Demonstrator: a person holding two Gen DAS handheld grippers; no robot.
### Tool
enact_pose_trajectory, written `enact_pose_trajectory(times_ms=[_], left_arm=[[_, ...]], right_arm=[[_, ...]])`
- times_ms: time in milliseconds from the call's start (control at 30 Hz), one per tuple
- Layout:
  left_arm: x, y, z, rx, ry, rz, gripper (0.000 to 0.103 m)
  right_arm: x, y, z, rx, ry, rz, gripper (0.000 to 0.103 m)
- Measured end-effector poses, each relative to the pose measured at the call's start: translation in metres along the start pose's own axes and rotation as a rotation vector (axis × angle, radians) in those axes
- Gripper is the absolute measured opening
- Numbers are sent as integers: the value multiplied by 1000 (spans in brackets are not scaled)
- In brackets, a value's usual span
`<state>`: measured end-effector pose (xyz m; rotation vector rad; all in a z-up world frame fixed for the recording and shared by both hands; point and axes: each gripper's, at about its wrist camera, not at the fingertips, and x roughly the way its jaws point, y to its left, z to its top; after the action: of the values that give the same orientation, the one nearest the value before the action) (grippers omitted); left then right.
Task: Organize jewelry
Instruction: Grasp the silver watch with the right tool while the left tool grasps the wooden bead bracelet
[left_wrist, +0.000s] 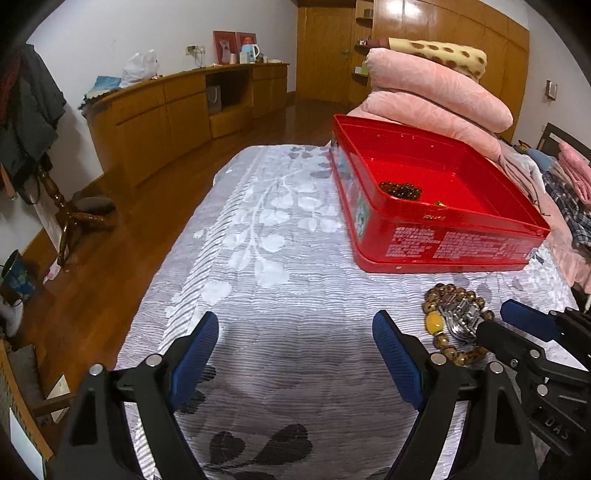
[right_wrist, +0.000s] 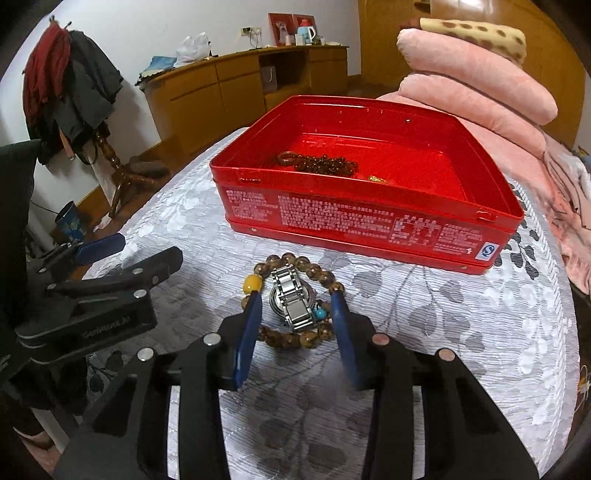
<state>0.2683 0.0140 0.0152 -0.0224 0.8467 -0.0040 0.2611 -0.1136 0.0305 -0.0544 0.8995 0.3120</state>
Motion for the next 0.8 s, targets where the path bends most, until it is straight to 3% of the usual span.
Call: enact_pose_trajectory(times_ms=[667,800], left_arm=[[5,11,1,-29,10,-20,84],[7,11,1,-27,15,-19,84]], right_arm=[[28,5,7,-37,55,-2,37],[31,6,7,-49,52,-16,30]])
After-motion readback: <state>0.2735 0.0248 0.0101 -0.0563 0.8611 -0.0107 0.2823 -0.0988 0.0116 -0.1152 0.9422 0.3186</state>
